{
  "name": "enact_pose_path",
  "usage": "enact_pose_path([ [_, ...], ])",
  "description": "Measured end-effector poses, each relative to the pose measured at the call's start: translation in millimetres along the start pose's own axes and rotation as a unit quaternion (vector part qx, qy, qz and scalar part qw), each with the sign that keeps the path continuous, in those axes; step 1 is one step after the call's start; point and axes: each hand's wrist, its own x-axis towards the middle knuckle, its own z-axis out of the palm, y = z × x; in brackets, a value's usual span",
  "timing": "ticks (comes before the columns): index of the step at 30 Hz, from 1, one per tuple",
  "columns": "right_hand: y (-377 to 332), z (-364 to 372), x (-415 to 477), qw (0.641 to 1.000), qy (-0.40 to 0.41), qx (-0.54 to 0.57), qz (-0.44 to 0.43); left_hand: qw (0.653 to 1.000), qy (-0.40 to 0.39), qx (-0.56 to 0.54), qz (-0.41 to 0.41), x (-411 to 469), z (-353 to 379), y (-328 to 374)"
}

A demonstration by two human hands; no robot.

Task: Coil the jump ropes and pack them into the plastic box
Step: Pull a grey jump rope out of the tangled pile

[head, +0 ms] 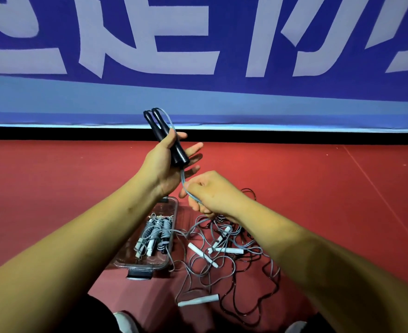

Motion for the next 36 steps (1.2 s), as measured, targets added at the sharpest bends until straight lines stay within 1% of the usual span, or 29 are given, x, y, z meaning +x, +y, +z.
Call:
enact_pose_path([
  [3,-3,2,-1,0.999,-0.004,-0.027,-0.017,0.999,-0.004,-0.040,0.019,-1,1,2],
  [6,-5,-4,-5,0.997,-0.024,-0.061,-0.033,0.998,0.013,-0.001,0.067,4,-2,10],
  [9,-10,-12,-10,0.998,-0.043,-0.033,-0.023,0.990,0.038,0.076,0.115,12,-13,16],
  [11,-14,-19,-13,0.998,-0.057,-0.009,-0.013,0.976,0.066,0.150,0.142,16,-21,18],
  [13,-19,-29,-14,0.997,-0.072,-0.024,-0.015,0.958,0.102,0.215,0.159,20,-27,20],
  [16,-24,-47,-18,0.995,-0.082,-0.052,-0.028,0.927,0.141,0.307,0.159,25,-35,23],
  [18,-24,-61,-19,0.995,-0.051,-0.073,-0.039,0.903,0.140,0.383,0.134,24,-37,24],
  [19,-25,-67,-19,0.995,-0.028,-0.087,-0.047,0.890,0.127,0.421,0.120,23,-37,24],
  [21,-24,-81,-16,0.987,0.026,-0.137,-0.075,0.867,0.067,0.484,0.094,19,-38,24],
  [23,-23,-98,-13,0.967,0.088,-0.213,-0.108,0.845,-0.011,0.531,0.057,14,-39,26],
  [24,-21,-107,-12,0.956,0.116,-0.244,-0.118,0.841,-0.047,0.538,0.031,11,-40,27],
  [25,-18,-117,-13,0.947,0.139,-0.263,-0.121,0.843,-0.082,0.531,0.005,8,-41,28],
  [27,-11,-136,-14,0.939,0.168,-0.274,-0.122,0.859,-0.130,0.494,-0.029,4,-45,30],
  [30,-2,-150,-15,0.934,0.184,-0.283,-0.121,0.880,-0.154,0.448,-0.041,1,-47,28],
  [36,4,-155,-10,0.921,0.223,-0.295,-0.121,0.885,-0.197,0.413,-0.087,3,-42,20],
])
